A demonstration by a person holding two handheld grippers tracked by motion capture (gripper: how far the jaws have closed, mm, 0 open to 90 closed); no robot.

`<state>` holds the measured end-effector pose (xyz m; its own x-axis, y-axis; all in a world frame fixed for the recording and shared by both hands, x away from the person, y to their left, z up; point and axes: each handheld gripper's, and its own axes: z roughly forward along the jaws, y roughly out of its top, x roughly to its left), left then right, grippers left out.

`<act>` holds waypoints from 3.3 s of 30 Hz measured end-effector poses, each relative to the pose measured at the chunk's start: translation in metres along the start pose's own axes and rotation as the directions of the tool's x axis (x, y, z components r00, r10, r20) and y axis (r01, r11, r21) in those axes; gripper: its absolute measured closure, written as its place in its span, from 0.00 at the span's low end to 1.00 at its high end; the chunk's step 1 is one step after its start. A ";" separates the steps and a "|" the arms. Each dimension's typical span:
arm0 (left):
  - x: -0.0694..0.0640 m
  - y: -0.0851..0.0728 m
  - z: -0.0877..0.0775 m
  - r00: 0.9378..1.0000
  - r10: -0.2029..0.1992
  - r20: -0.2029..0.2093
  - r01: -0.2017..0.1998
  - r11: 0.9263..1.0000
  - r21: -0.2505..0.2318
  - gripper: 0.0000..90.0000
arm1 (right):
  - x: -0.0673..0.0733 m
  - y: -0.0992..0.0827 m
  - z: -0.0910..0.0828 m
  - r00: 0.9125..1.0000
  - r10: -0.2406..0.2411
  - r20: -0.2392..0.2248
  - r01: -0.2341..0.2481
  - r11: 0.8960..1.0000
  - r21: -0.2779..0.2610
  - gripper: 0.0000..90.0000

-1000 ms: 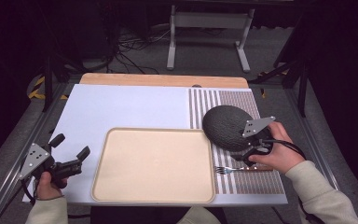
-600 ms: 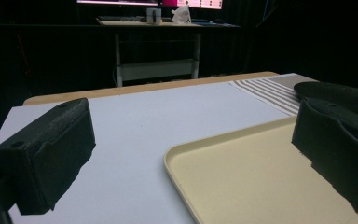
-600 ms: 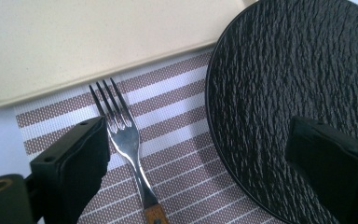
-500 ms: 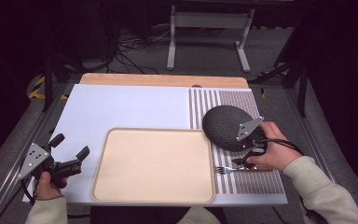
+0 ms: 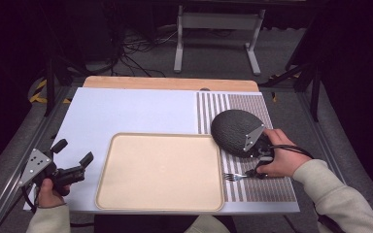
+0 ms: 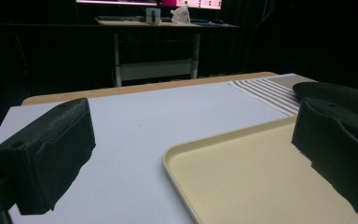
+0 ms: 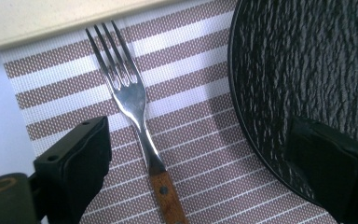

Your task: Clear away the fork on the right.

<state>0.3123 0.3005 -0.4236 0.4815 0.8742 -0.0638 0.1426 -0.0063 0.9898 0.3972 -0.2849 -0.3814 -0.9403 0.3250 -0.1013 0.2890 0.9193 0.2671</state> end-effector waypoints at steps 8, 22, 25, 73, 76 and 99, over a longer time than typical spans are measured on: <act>-0.001 -0.001 0.001 1.000 -0.001 0.002 0.001 1.000 0.002 0.00 | 0.002 -0.001 0.007 0.999 -0.022 -0.038 0.025 0.997 0.072 0.12; 0.000 -0.002 0.000 1.000 -0.003 0.001 0.003 1.000 0.004 0.00 | 0.003 -0.009 0.021 0.989 -0.069 -0.130 0.090 0.982 0.166 0.42; 0.000 -0.002 0.000 1.000 -0.007 -0.001 0.007 1.000 0.002 0.00 | 0.003 -0.011 0.024 0.983 -0.067 -0.171 0.099 0.978 0.181 0.49; 0.000 -0.001 -0.001 1.000 -0.006 -0.004 0.006 1.000 -0.001 0.00 | 0.002 0.007 -0.007 0.971 -0.190 -0.145 0.214 0.962 0.170 0.86; 0.000 -0.001 -0.001 1.000 -0.010 -0.005 0.010 1.000 -0.001 0.00 | 0.002 0.010 -0.010 0.973 -0.192 -0.128 0.212 0.963 0.164 0.86; 0.000 -0.002 0.000 1.000 -0.013 -0.004 0.013 1.000 -0.001 0.00 | 0.004 0.046 -0.020 0.991 0.075 -0.109 -0.076 0.997 -0.005 0.86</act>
<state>0.3119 0.3011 -0.4252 0.4761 0.8760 -0.0763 0.1477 0.0059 0.9890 0.4034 -0.2456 -0.3501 -0.9299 0.3671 0.0239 0.3588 0.8907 0.2791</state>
